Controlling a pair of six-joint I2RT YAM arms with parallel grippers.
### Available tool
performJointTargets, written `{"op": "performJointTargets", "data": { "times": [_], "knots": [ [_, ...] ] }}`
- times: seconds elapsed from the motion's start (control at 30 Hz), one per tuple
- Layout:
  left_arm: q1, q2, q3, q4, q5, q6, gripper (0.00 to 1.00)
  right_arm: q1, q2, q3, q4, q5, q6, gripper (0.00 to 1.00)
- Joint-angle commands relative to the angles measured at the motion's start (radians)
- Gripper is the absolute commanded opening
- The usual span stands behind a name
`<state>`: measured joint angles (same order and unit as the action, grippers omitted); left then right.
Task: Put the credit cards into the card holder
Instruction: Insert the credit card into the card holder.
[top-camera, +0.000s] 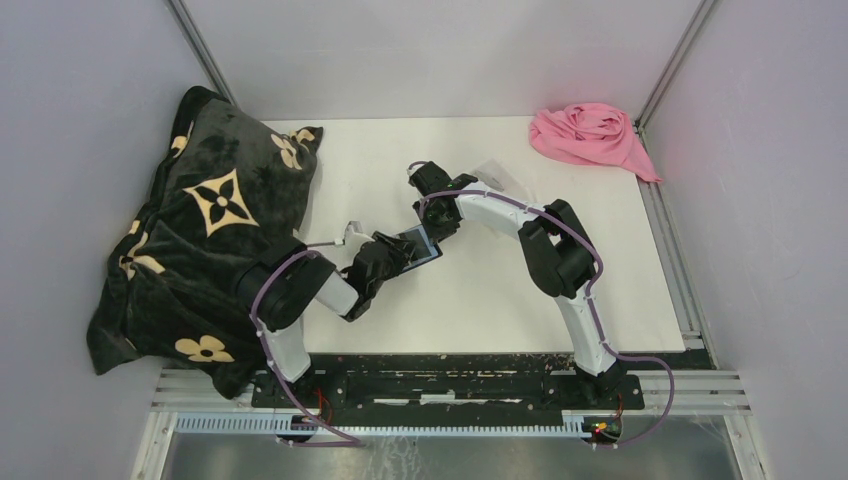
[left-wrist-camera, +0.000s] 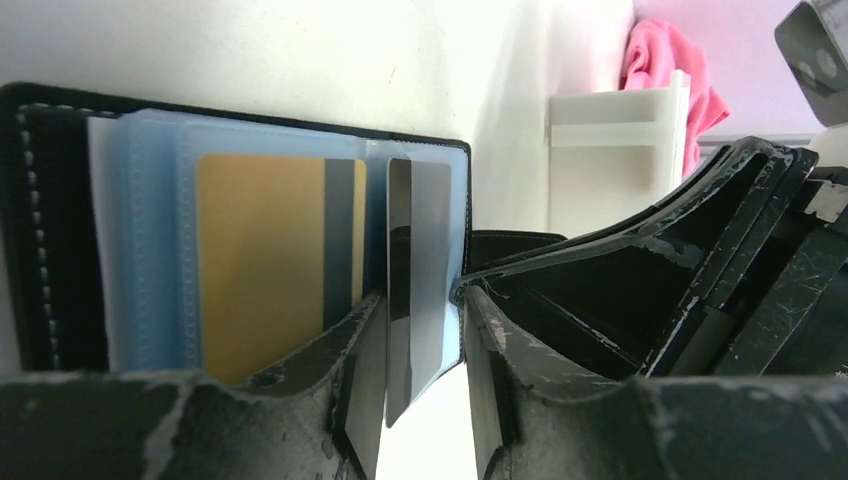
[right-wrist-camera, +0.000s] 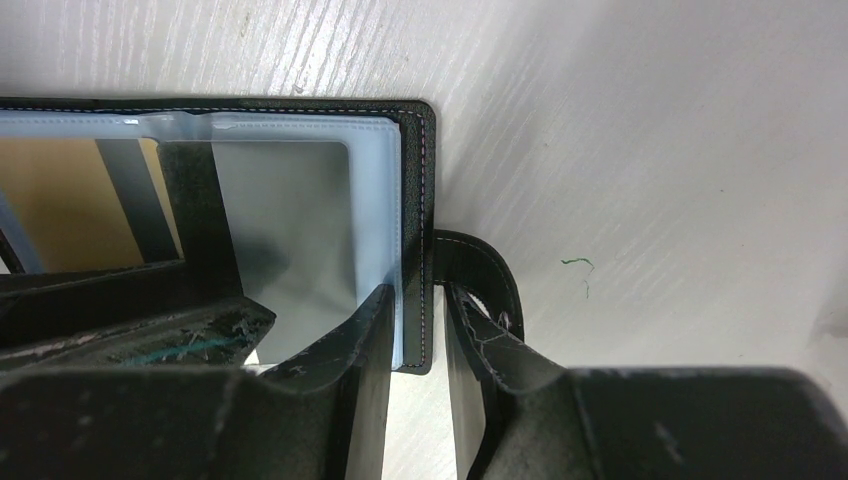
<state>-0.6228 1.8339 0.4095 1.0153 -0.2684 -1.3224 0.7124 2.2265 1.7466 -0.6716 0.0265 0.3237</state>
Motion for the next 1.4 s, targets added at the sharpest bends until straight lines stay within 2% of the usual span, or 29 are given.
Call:
{"op": "performJointTargets", "data": {
  "times": [0.0, 0.2, 0.53, 0.87, 1.17, 1.37],
  "knots": [
    [-0.003, -0.046, 0.018, -0.432, 0.059, 0.173, 0.44, 0.007, 0.006, -0.004, -0.019, 0.012, -0.008, 0.31],
    [-0.004, -0.169, 0.046, -0.655, 0.012, 0.249, 0.52, 0.006, -0.011, 0.008, -0.009, 0.014, -0.005, 0.32],
    [-0.003, -0.271, 0.052, -0.773, -0.044, 0.3, 0.55, 0.006, -0.038, -0.02, 0.015, 0.013, 0.005, 0.33],
    [-0.003, -0.324, 0.09, -0.814, -0.116, 0.337, 0.46, 0.006, -0.048, -0.032, 0.024, 0.01, 0.001, 0.32],
    [-0.003, -0.289, 0.119, -0.808, -0.117, 0.34, 0.37, 0.007, -0.049, -0.051, 0.038, -0.003, 0.0, 0.32],
    [-0.003, -0.276, 0.147, -0.791, -0.119, 0.356, 0.34, 0.008, -0.047, -0.054, 0.042, -0.011, 0.002, 0.32]
  ]
}}
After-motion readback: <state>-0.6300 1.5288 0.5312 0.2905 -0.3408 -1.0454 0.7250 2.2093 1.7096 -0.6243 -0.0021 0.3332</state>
